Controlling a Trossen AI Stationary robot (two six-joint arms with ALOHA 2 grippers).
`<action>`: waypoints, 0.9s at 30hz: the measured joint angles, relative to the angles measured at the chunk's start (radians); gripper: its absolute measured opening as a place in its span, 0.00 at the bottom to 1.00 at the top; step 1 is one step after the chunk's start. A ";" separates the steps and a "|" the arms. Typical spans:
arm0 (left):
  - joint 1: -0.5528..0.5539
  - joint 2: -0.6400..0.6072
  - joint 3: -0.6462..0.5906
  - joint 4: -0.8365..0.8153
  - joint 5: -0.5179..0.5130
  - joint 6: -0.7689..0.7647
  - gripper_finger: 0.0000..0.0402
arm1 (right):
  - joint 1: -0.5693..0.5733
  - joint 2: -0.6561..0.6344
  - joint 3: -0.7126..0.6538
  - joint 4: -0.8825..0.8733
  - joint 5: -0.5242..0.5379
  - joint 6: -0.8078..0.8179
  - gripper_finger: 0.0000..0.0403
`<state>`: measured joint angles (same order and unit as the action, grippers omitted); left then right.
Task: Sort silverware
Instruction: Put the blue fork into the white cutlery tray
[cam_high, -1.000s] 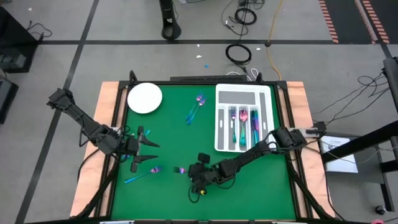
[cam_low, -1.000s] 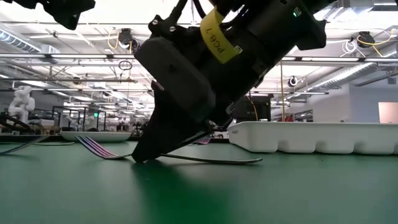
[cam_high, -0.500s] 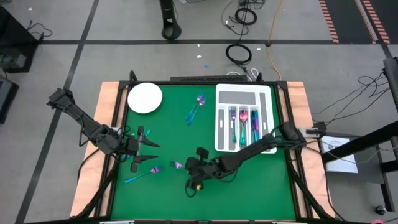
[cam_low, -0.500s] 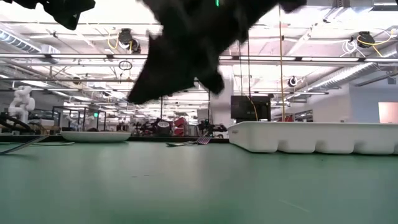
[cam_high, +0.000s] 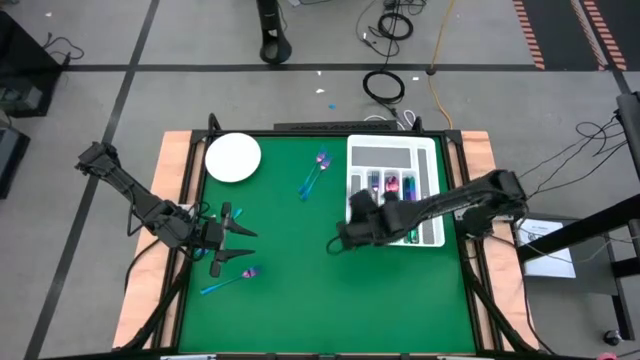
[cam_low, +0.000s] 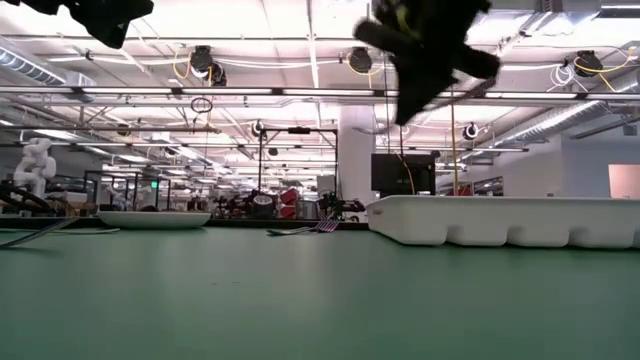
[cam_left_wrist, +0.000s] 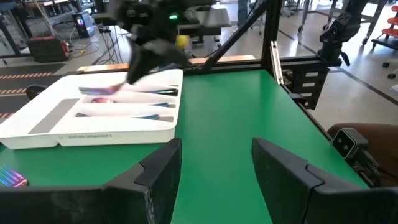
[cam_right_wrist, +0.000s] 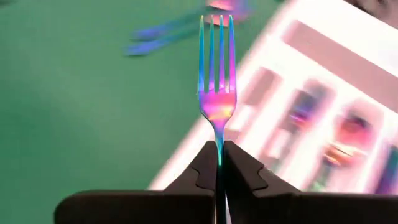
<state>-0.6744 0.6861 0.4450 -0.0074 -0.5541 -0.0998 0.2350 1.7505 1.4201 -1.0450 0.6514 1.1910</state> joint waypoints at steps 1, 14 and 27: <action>0.000 0.000 0.000 0.000 0.000 0.000 0.49 | -0.019 -0.014 -0.026 -0.024 0.000 0.041 0.00; 0.000 0.000 0.000 0.002 0.000 0.001 0.49 | -0.244 -0.074 -0.435 0.339 -0.050 0.154 0.00; 0.000 0.000 0.000 -0.001 0.000 0.002 0.49 | -0.268 -0.074 -0.544 0.497 0.004 0.252 0.00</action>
<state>-0.6746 0.6857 0.4448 -0.0082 -0.5541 -0.0978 -0.0334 1.6760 0.8757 -0.5482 0.6555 1.4430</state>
